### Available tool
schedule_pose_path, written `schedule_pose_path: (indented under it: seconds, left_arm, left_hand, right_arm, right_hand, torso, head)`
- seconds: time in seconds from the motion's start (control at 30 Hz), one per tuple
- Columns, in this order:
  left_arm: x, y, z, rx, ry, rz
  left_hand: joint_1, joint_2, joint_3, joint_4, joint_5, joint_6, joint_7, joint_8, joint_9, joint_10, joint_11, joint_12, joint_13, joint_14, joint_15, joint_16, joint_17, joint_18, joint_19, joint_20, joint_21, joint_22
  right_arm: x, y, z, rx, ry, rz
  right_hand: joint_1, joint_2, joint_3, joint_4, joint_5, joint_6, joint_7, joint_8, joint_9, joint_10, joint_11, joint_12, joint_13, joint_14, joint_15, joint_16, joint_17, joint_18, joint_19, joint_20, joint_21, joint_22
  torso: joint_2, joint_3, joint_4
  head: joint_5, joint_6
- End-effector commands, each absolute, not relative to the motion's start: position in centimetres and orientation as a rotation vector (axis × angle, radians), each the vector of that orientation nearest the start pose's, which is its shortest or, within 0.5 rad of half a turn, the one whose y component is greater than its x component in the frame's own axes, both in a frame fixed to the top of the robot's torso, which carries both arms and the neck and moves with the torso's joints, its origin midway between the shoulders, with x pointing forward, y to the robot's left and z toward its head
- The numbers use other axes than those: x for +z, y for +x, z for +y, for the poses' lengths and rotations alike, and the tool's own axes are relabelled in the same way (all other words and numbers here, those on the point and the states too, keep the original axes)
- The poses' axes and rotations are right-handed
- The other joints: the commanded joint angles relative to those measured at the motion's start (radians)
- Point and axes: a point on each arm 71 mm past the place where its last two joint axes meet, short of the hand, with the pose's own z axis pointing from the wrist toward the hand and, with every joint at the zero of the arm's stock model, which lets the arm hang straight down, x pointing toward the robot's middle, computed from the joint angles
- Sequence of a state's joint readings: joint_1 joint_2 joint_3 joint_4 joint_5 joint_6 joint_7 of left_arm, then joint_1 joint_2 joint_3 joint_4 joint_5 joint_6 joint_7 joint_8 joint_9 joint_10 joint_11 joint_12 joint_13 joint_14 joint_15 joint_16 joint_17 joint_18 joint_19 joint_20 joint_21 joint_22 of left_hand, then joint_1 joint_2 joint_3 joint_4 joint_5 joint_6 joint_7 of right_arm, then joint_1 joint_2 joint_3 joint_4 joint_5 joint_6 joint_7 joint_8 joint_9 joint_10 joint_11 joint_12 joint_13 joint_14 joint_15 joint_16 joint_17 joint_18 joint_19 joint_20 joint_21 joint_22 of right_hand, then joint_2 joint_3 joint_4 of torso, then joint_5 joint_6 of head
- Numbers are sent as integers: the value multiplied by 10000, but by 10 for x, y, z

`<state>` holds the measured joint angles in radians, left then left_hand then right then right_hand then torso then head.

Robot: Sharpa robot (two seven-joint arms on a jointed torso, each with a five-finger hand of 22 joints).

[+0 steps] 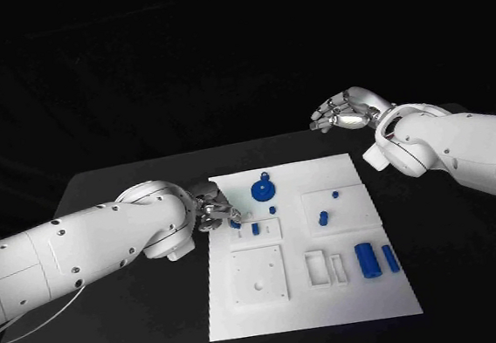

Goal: Assemble the parts on the task board

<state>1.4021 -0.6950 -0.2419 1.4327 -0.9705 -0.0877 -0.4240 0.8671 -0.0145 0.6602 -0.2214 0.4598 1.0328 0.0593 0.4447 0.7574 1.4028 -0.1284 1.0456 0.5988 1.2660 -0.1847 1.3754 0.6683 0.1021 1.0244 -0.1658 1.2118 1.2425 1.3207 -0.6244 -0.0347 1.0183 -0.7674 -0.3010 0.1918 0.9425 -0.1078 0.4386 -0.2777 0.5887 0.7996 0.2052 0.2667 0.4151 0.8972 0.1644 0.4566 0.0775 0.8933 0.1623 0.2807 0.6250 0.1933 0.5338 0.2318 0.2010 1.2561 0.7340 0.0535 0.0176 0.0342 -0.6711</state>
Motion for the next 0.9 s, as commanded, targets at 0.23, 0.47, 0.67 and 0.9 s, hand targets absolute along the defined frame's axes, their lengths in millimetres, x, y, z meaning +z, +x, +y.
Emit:
schedule_pose_path:
  seconds: [0.23, 0.47, 0.67, 0.9]
  left_arm:
    - [-196, 510, 170, -4546, -1216, 20935]
    - [-203, 509, 168, -4404, -1022, 20914]
    - [-207, 510, 170, -4338, -1080, 20944]
    - [-212, 508, 170, -4356, -1025, 21112]
  left_hand:
    - [7, 100, 221, -207, 46, 1590, -892, 626, 2258, 23, -72, 42, 16, 278, -291, 63, 15, 150, 51, -1061, 32, 13]
    - [-4, 114, 225, -196, 40, 1582, -890, 621, 2264, 16, -70, 45, 15, 275, -287, 64, 15, 151, 50, -1061, 35, 15]
    - [-9, 117, 227, -191, 39, 1579, -889, 619, 2268, 13, -69, 46, 15, 273, -285, 64, 14, 151, 49, -1062, 36, 16]
    - [-15, 118, 229, -186, 38, 1576, -888, 617, 2272, 11, -69, 48, 15, 271, -283, 65, 14, 151, 49, -1062, 37, 17]
  right_arm:
    - [-137, 588, -242, 9277, 4124, 15045]
    - [-137, 588, -243, 9279, 4124, 15049]
    - [-137, 588, -243, 9267, 4131, 15052]
    - [-137, 588, -243, 9277, 4125, 15059]
  right_hand:
    - [-46, 36, 28, 54, 50, -81, 69, 54, -12, 2, 24, 63, -20, -38, -12, -39, 13, 79, -14, 55, -35, 15]
    - [-45, 35, 29, 52, 48, -83, 69, 55, -15, -1, 25, 64, -24, -41, -11, -40, 13, 81, -15, 57, -38, 17]
    - [-44, 36, 30, 50, 47, -83, 69, 56, -17, -2, 25, 66, -27, -41, -11, -40, 14, 84, -15, 58, -40, 19]
    - [-44, 38, 32, 50, 47, -84, 69, 57, -19, -2, 25, 67, -29, -41, -11, -40, 14, 85, -15, 60, -42, 21]
  torso:
    - [10, 0, -5]
    - [15, -2, 2]
    - [21, -9, -1]
    - [17, -5, 6]
  head:
    - [-29, -24]
    - [-50, -59]
    - [-63, -62]
    - [-74, -89]
